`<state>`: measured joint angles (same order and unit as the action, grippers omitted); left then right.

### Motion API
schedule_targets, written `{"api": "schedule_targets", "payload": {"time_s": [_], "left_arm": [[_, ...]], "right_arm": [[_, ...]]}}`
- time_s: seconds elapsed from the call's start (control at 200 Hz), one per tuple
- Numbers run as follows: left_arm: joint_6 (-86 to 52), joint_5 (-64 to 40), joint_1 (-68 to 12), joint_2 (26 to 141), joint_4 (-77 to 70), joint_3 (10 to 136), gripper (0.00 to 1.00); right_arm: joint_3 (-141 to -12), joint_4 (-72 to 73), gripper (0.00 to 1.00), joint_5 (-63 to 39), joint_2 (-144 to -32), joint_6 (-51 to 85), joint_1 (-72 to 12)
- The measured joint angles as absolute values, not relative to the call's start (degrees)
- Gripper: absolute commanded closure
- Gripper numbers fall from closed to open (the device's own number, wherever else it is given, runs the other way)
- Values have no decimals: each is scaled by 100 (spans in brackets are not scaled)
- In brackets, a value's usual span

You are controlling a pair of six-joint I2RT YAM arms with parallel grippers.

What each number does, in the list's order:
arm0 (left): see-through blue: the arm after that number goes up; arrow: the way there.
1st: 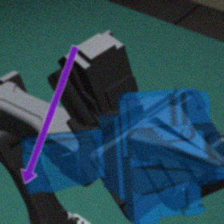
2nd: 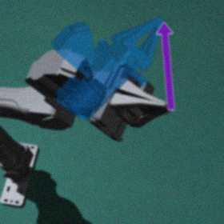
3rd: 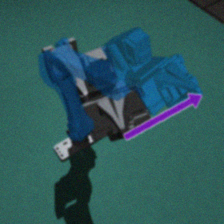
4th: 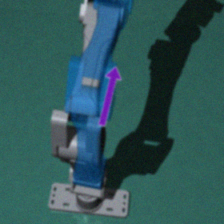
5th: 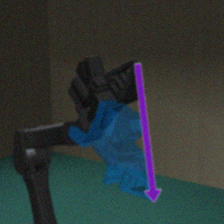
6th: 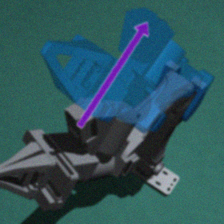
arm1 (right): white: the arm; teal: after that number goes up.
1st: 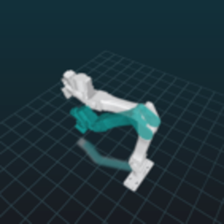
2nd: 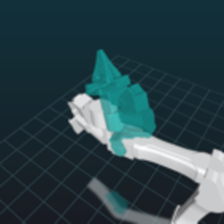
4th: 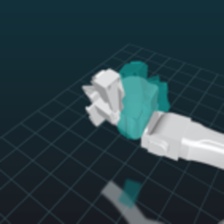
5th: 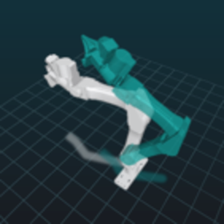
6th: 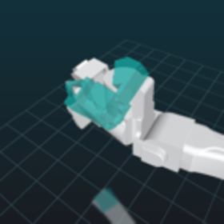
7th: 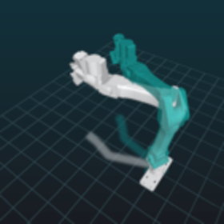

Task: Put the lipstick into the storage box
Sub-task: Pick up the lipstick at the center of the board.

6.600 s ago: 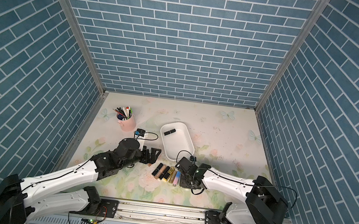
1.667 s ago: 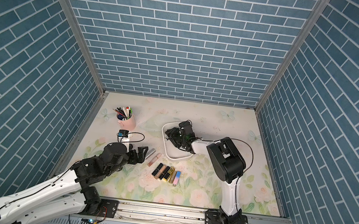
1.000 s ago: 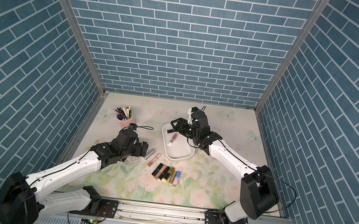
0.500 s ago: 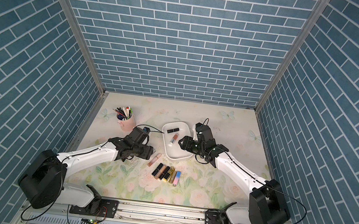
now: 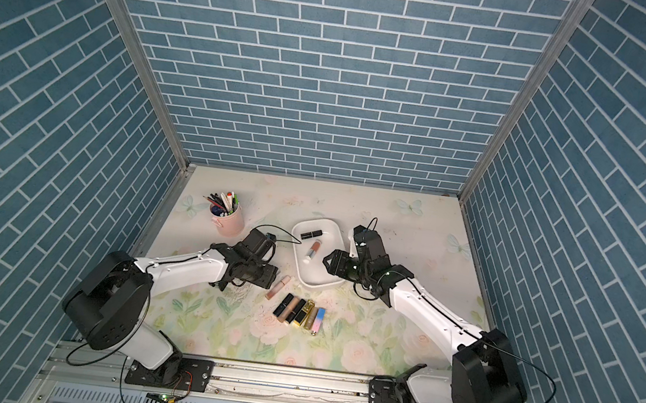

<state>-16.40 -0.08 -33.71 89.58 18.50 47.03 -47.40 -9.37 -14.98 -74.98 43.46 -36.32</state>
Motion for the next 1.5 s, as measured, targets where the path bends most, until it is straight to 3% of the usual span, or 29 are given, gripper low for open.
{"api": "schedule_targets", "payload": {"time_s": [0.525,0.79,1.0,1.19,1.5], "left_arm": [[-1584,-27,-3312,9301,1861,4788,50],[-1590,21,-3251,9373,1883,4845,73],[-1601,-10,-3223,9373,1887,4851,83],[-1621,-283,-3129,9198,1876,4821,84],[-1682,-1494,-2700,7802,1704,5000,81]], "right_arm": [[-4711,-851,40,-1461,-7498,4348,-3632],[-4685,-773,40,-1461,-7498,4351,-3629],[-4657,-580,28,-1549,-7498,4357,-3592],[-4628,-266,27,-1839,-7498,4348,-3496],[-4630,1022,28,-3188,-7524,4257,-3194]]}}
